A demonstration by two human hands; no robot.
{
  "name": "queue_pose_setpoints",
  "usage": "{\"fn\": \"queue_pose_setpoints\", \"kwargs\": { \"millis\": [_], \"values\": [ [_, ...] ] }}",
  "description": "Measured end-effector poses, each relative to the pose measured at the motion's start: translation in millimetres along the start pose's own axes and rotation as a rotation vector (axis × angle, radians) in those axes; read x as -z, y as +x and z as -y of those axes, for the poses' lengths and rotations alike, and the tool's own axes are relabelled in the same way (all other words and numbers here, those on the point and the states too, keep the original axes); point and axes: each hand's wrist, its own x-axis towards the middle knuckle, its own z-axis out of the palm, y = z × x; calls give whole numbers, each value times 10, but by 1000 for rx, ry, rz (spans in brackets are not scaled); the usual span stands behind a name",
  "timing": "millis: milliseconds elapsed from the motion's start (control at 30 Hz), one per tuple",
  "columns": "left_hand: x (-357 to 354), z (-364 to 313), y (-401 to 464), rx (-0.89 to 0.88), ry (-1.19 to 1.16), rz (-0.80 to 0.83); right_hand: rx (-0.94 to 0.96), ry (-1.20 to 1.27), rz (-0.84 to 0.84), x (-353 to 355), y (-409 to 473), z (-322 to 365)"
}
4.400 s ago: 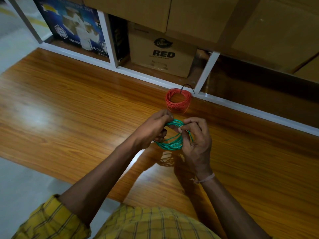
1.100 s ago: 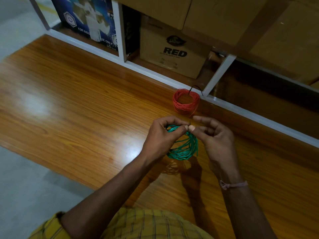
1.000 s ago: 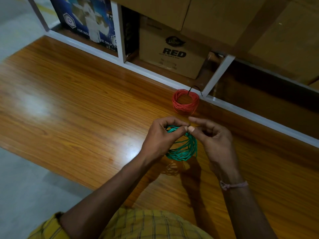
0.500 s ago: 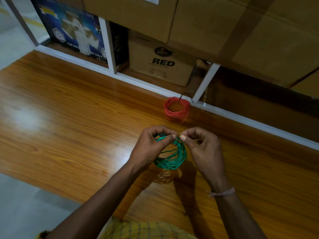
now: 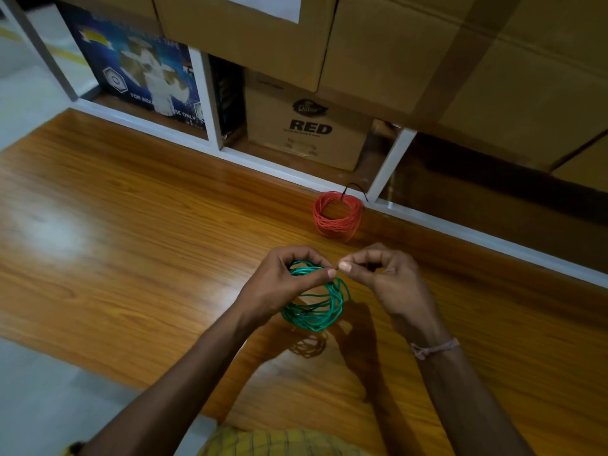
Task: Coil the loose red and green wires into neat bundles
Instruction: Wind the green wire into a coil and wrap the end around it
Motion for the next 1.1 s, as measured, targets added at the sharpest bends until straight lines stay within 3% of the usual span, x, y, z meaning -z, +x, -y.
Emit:
{"fn": "queue_pose_setpoints", "kwargs": {
  "millis": [500, 767, 933, 1100],
  "values": [
    [-50, 21, 60, 2, 10, -20, 18, 29, 45, -38, 40, -62],
    [-74, 30, 79, 22, 4, -79, 25, 23, -153, -184, 62, -111],
    [-108, 23, 83, 17, -67, -94, 27, 197, -61, -196, 50, -153],
    [-142, 43, 69, 28, -76, -98, 100, 140, -29, -150, 45, -150]
  ]
}}
